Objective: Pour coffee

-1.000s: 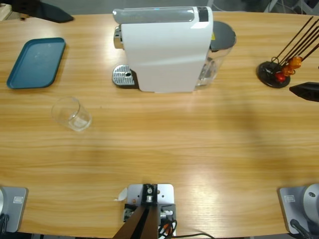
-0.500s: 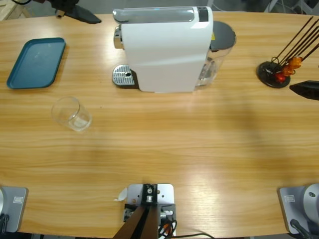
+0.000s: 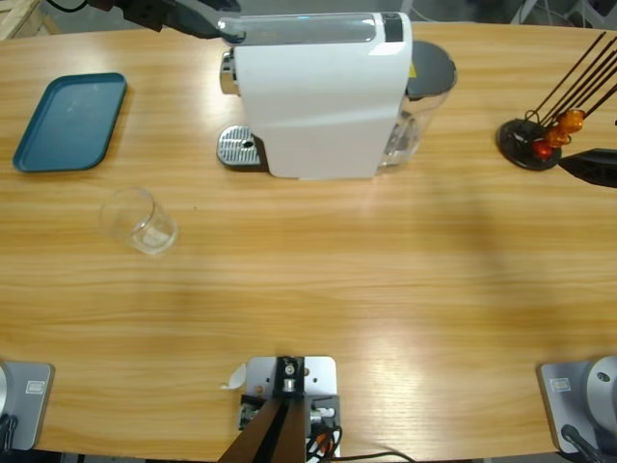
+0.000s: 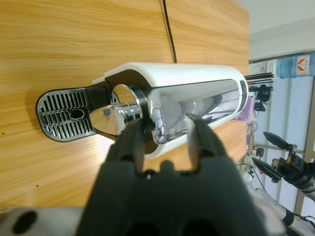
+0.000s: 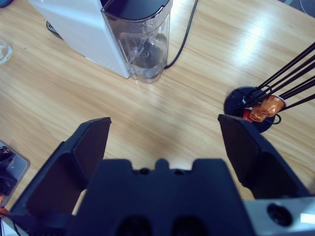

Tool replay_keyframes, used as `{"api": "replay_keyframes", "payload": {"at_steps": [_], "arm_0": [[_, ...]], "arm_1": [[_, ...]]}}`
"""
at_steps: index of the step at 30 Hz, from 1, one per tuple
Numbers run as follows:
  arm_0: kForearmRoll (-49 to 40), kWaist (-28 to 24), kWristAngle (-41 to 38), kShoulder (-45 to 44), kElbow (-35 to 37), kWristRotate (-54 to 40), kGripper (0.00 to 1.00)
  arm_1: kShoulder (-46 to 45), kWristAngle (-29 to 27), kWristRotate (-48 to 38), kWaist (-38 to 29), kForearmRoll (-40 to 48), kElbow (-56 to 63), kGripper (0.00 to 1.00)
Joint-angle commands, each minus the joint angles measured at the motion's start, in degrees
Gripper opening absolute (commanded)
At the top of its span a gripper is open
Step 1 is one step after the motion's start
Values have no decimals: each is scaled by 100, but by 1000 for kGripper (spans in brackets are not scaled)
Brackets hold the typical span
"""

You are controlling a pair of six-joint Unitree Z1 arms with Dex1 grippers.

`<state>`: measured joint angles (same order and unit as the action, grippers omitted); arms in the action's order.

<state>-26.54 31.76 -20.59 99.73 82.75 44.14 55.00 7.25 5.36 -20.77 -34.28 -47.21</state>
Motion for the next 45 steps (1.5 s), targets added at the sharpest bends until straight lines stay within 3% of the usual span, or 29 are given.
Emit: {"api": "replay_keyframes", "payload": {"at_steps": [1,21,31,35,38,39,40,42,43,45], "arm_0": [[60,57,-101,202,22,-148,9],[74,76,-481,-204,317,-714,0],[-408,185,-587,-340,1614,-661,0],[-415,255,-806,-224,1679,-733,0],[-409,382,-919,-203,1497,-1485,0],[-413,427,-899,-240,1361,-1795,154],[-474,477,-710,-310,1198,-2139,547],[-562,682,240,-640,656,-3110,771],[-562,812,762,-883,247,-3815,965],[-571,920,1379,-1254,-393,-4572,991]], "arm_1": [[91,13,-52,-58,44,220,1000],[86,-13,-61,-58,61,239,1000],[72,-13,-61,-58,70,239,1000],[89,-13,-61,-58,70,239,1000],[79,-15,-63,-58,70,239,1000],[59,-41,-82,-58,63,237,1000],[38,-171,-140,-58,38,225,1000],[-20,-637,-471,-43,82,260,1000],[1,-897,-597,-41,153,285,1000],[123,-1386,-833,17,329,358,1000]]}}
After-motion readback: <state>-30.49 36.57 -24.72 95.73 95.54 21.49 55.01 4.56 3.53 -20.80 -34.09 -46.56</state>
